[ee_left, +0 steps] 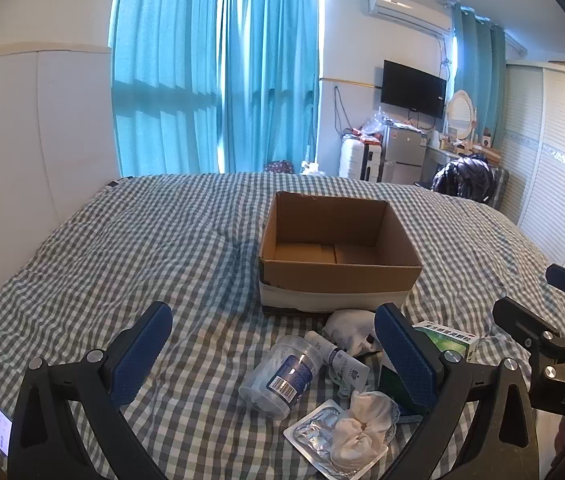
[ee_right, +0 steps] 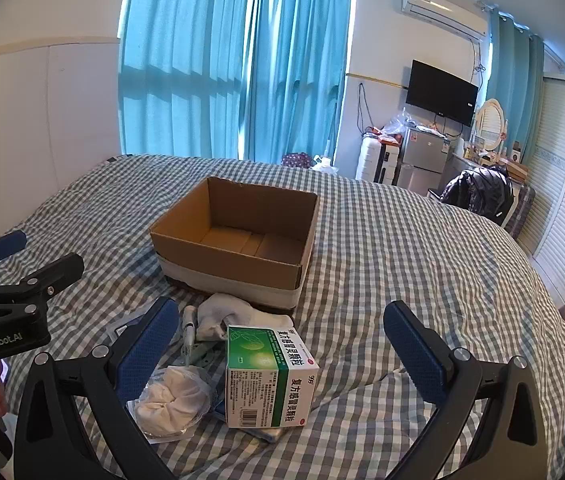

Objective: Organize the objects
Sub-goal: 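Move both tools toward the items in front of the box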

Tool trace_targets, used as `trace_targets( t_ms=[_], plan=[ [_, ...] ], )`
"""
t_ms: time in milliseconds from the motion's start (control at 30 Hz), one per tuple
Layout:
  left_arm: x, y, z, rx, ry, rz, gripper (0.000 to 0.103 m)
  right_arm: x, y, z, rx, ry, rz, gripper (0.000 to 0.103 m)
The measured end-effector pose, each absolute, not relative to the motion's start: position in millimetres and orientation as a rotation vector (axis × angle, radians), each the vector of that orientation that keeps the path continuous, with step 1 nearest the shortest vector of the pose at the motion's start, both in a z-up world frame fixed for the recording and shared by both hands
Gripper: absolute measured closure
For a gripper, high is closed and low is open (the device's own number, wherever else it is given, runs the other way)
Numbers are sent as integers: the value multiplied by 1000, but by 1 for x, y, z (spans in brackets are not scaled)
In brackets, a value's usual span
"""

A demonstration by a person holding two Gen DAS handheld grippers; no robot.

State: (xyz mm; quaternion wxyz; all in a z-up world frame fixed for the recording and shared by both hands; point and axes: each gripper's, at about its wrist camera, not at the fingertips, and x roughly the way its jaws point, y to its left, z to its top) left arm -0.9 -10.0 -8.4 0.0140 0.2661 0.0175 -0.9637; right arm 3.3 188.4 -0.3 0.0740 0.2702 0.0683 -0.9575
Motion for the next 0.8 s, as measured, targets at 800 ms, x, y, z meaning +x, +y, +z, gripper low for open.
trace_targets(
  t_ms=[800],
  plan=[
    [0,-6,-11,849,21,-2986,0,2,185,-5,839,198,-2839,0]
  ],
)
